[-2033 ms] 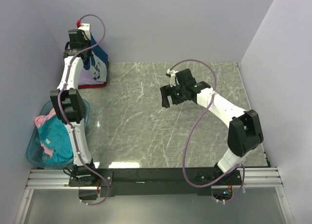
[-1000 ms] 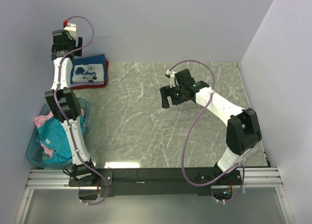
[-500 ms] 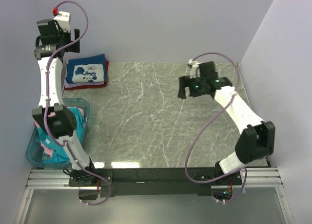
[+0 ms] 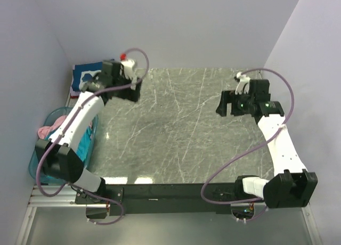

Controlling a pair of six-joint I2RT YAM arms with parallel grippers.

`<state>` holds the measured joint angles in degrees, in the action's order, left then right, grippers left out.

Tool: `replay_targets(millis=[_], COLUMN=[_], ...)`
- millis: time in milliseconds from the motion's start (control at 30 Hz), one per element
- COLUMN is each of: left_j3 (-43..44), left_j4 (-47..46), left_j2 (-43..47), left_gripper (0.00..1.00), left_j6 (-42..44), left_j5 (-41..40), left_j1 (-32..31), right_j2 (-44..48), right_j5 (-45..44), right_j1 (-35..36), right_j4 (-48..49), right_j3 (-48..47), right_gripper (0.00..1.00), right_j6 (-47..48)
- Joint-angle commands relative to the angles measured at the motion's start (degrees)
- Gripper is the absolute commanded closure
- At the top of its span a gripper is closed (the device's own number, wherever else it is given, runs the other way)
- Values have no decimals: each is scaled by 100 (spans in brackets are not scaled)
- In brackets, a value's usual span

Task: Fold and stack the t-shirts
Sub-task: Reset both grippers

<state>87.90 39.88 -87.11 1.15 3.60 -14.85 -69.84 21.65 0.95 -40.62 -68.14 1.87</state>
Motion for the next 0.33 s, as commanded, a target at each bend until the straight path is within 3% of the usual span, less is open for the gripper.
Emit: replay_targets(millis=[0, 133, 300], left_j3=[-728, -1799, -2470], left_j4=[-286, -270, -358], left_j2=[685, 1414, 2135], left_gripper=[1, 1, 1], left_j6=[-449, -431, -493], left_j5=[1, 211, 221], left_j1=[-281, -334, -334], right_j2=[374, 735, 1262], right_j5=[365, 708, 613], right_j1=[-34, -33, -25], right_j4=[-253, -166, -69], right_j3=[467, 1204, 1496], right_gripper=[4, 4, 4], right_j6=[252, 270, 218])
